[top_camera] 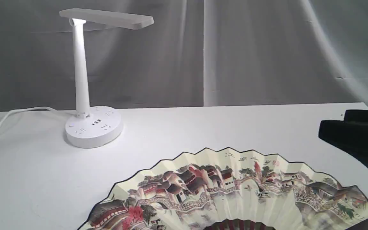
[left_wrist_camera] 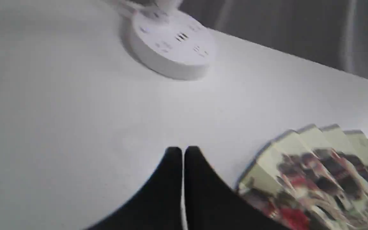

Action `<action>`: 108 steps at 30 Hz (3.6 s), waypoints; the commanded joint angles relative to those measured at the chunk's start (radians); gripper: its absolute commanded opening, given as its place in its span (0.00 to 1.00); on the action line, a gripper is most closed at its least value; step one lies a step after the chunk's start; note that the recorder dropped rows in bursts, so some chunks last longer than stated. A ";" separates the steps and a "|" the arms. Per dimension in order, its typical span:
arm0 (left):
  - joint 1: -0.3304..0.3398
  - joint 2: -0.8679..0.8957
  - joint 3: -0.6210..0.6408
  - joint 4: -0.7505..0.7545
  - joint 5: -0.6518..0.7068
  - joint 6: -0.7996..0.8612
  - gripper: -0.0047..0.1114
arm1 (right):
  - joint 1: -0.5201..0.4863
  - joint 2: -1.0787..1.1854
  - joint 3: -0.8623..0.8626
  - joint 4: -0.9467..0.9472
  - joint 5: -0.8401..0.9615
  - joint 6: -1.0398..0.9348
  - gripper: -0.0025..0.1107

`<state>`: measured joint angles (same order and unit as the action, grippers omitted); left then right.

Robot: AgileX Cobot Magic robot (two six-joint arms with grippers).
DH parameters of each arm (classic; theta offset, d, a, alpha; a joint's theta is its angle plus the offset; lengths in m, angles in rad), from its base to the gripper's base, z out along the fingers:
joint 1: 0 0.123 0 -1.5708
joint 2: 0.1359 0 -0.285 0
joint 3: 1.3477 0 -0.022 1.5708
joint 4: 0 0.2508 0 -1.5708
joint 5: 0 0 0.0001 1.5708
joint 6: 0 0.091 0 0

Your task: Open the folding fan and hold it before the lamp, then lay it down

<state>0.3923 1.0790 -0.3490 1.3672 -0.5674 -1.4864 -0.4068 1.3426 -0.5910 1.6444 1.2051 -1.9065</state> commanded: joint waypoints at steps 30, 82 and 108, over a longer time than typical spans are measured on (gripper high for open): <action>-0.001 -0.592 0.204 0.063 0.104 -0.059 0.04 | -0.002 -0.649 0.182 0.100 -0.789 0.292 0.02; -0.001 -0.593 0.209 0.186 0.015 -0.165 0.04 | -0.001 -1.248 0.259 -0.787 -0.958 1.206 0.02; -0.001 -0.593 0.209 0.189 0.015 -0.206 0.04 | 0.001 -1.061 0.535 0.100 -1.060 0.367 0.02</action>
<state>0.3923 0.4901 -0.1442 1.5595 -0.5553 -1.6846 -0.4068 0.2860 -0.0608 1.7422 0.1142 -1.5524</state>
